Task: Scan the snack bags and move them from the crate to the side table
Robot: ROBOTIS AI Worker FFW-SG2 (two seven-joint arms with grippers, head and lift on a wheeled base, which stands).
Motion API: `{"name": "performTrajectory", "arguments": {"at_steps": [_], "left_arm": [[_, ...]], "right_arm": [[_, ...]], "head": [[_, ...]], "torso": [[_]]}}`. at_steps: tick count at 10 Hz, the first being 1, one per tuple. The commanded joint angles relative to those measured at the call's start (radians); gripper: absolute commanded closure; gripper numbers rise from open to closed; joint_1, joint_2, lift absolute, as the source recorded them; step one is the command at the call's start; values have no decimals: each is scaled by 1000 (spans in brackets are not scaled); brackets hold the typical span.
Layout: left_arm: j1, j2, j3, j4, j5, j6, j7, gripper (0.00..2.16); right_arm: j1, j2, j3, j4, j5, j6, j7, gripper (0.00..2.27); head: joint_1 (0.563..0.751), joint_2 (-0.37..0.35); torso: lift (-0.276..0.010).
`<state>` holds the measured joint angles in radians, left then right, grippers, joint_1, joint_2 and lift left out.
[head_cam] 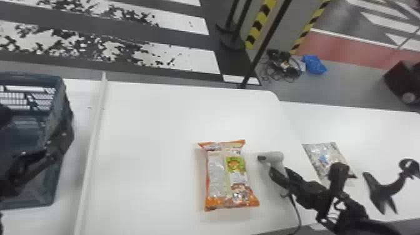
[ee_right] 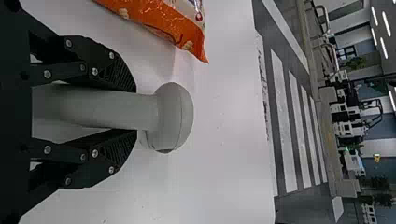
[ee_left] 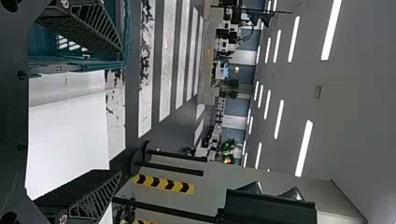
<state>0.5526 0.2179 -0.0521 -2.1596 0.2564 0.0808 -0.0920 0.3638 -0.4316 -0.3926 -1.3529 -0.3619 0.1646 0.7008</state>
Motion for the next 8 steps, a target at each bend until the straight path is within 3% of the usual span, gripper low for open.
{"name": "performTrajectory", "arguments": {"at_steps": [1, 3, 5, 8], "left_arm": [[-10, 5, 1, 4, 9, 1, 0, 66], [-11, 20, 14, -5, 30, -2, -5, 66], [-13, 23, 17, -3, 43, -5, -8, 66], [-11, 28, 17, -5, 61, -38, -20, 66]], "right_arm": [[20, 27, -22, -52, -3, 28, -21, 2240], [72, 76, -75, -186, -38, 129, -57, 2240], [184, 188, -154, -483, -109, 298, -123, 2240], [236, 283, -164, -716, -147, 467, -159, 2240]], "head": [[695, -350], [695, -350], [695, -350], [695, -317]], "torso": [[-87], [-87], [-87], [-87]]}}
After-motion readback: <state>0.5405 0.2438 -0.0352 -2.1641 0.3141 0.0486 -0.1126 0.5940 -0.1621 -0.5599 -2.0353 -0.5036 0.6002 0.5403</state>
